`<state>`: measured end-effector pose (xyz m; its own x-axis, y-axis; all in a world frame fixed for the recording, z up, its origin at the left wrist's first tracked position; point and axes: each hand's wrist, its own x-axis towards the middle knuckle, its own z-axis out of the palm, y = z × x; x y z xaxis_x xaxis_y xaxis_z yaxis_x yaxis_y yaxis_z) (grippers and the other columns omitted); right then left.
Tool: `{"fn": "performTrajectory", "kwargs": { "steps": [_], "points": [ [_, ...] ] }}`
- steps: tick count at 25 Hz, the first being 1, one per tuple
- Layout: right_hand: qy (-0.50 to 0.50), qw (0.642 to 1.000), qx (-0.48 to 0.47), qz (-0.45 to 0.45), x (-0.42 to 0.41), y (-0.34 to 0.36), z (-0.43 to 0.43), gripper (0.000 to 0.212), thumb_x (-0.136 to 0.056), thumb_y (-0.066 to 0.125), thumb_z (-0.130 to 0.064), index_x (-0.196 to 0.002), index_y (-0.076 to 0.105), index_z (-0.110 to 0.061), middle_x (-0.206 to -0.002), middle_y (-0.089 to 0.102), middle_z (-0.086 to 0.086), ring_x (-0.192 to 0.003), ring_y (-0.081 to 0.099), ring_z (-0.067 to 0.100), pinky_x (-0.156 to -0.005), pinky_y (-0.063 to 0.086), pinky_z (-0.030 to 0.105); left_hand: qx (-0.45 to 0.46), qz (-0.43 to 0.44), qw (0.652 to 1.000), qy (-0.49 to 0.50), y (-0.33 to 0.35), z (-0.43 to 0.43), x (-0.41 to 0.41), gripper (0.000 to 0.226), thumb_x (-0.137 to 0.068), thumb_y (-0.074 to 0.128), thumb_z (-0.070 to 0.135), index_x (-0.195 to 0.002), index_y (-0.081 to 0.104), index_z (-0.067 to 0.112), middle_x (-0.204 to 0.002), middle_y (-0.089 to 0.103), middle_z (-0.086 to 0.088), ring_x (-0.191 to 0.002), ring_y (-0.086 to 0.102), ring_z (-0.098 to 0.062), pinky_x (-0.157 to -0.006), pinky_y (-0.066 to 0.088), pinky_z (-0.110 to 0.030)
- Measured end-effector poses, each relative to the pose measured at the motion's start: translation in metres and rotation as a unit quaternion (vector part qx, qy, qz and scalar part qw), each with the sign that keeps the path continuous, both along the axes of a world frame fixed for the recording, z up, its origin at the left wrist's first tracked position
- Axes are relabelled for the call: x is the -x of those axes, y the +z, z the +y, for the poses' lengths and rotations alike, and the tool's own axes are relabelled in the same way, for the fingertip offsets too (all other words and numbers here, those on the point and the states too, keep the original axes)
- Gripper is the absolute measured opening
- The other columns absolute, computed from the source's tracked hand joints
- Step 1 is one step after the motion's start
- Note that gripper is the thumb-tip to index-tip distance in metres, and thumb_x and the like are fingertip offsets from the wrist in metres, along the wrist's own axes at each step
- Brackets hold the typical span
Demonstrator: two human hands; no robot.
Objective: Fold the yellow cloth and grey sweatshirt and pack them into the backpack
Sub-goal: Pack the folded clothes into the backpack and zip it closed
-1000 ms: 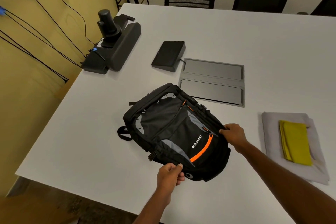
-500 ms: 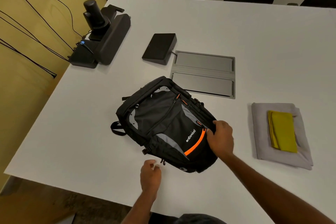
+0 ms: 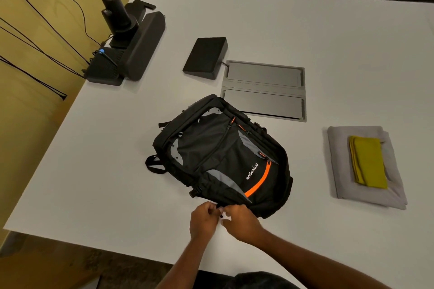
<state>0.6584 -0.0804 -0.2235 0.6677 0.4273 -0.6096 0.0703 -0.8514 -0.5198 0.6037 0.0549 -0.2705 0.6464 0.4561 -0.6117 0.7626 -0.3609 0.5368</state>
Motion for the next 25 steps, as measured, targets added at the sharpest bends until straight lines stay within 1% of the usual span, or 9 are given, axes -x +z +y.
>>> {"fn": "performTrajectory", "kwargs": {
  "steps": [2, 4, 5, 8, 11, 13, 17, 22, 25],
  "points": [
    [-0.041, 0.999, 0.010, -0.002, 0.006, -0.009, 0.011, 0.029, -0.098, 0.072, -0.035, -0.123, 0.072, -0.021, -0.117, 0.076, -0.002, -0.105, 0.073, 0.017, -0.086, 0.059, 0.028, 0.031, -0.001, 0.999, 0.010, 0.005, 0.006, 0.001, 0.016, -0.100, 0.076, 0.027, -0.093, 0.079, 0.013, -0.088, 0.077, 0.004, -0.079, 0.071, -0.015, -0.077, 0.062, -0.024],
    [-0.058, 0.998, 0.029, -0.018, 0.007, -0.012, 0.021, 0.021, -0.098, 0.073, -0.032, -0.116, 0.074, -0.020, -0.107, 0.077, -0.002, -0.097, 0.074, 0.016, -0.084, 0.061, 0.027, 0.077, 0.002, 0.997, 0.028, 0.011, 0.014, 0.000, 0.016, -0.100, 0.075, 0.028, -0.092, 0.079, 0.014, -0.083, 0.076, 0.005, -0.073, 0.071, -0.012, -0.063, 0.056, -0.014],
    [-0.062, 0.997, 0.034, -0.022, 0.008, -0.014, 0.024, 0.017, -0.100, 0.071, -0.029, -0.113, 0.075, -0.020, -0.102, 0.077, -0.002, -0.093, 0.074, 0.015, -0.085, 0.062, 0.028, 0.100, 0.008, 0.994, 0.036, 0.015, 0.017, 0.000, 0.017, -0.100, 0.075, 0.029, -0.093, 0.079, 0.014, -0.083, 0.078, 0.003, -0.072, 0.072, -0.013, -0.060, 0.054, -0.013],
    [-0.039, 0.998, 0.039, -0.026, 0.012, -0.018, 0.025, 0.016, -0.105, 0.064, -0.026, -0.109, 0.076, -0.016, -0.087, 0.071, -0.003, -0.083, 0.070, 0.014, -0.086, 0.061, 0.027, 0.151, 0.024, 0.987, 0.045, 0.023, 0.026, -0.001, 0.018, -0.101, 0.073, 0.031, -0.094, 0.079, 0.015, -0.087, 0.081, -0.002, -0.082, 0.077, -0.023, -0.069, 0.060, -0.026],
    [-0.045, 0.997, 0.041, -0.039, 0.015, -0.009, 0.016, 0.027, -0.104, 0.059, -0.025, -0.078, 0.062, -0.020, -0.064, 0.049, -0.009, -0.060, 0.052, 0.009, -0.063, 0.049, 0.018, 0.121, 0.019, 0.992, 0.018, 0.022, 0.029, -0.002, 0.020, -0.102, 0.072, 0.033, -0.091, 0.077, 0.017, -0.085, 0.079, -0.002, -0.085, 0.076, -0.026, -0.071, 0.060, -0.028],
    [-0.060, 0.997, 0.037, -0.044, 0.017, -0.005, 0.006, 0.037, -0.102, 0.058, -0.025, -0.067, 0.047, -0.026, -0.060, 0.046, -0.007, -0.053, 0.046, 0.010, -0.055, 0.036, 0.014, 0.074, 0.012, 0.997, 0.013, 0.020, 0.030, -0.003, 0.024, -0.102, 0.072, 0.035, -0.088, 0.074, 0.016, -0.081, 0.077, -0.002, -0.080, 0.073, -0.024, -0.073, 0.061, -0.031],
    [-0.070, 0.995, 0.036, -0.067, 0.017, 0.002, -0.027, 0.024, -0.103, 0.052, -0.026, -0.080, 0.055, -0.020, -0.062, 0.046, -0.009, -0.055, 0.049, 0.010, -0.058, 0.036, 0.013, 0.061, 0.003, 0.998, 0.019, 0.017, 0.032, -0.004, 0.025, -0.100, 0.074, 0.033, -0.083, 0.069, 0.015, -0.079, 0.074, -0.003, -0.078, 0.073, -0.027, -0.072, 0.060, -0.035],
    [-0.083, 0.990, 0.057, -0.102, 0.009, 0.009, -0.075, 0.023, -0.102, 0.052, -0.023, -0.085, 0.065, -0.015, -0.071, 0.052, -0.005, -0.061, 0.049, 0.011, -0.052, 0.026, 0.014, 0.034, -0.004, 0.999, 0.017, 0.016, 0.028, -0.002, 0.027, -0.100, 0.073, 0.031, -0.078, 0.066, 0.016, -0.075, 0.072, -0.003, -0.078, 0.073, -0.030, -0.072, 0.062, -0.045],
    [-0.103, 0.987, 0.073, -0.100, 0.002, 0.012, -0.104, 0.022, -0.103, 0.053, -0.025, -0.082, 0.055, -0.021, -0.068, 0.050, -0.007, -0.057, 0.047, 0.011, -0.051, 0.026, 0.015, 0.017, -0.002, 1.000, 0.020, 0.018, 0.024, 0.000, 0.028, -0.101, 0.073, 0.030, -0.077, 0.066, 0.017, -0.073, 0.072, -0.002, -0.076, 0.074, -0.029, -0.073, 0.063, -0.047]
  ]
}}
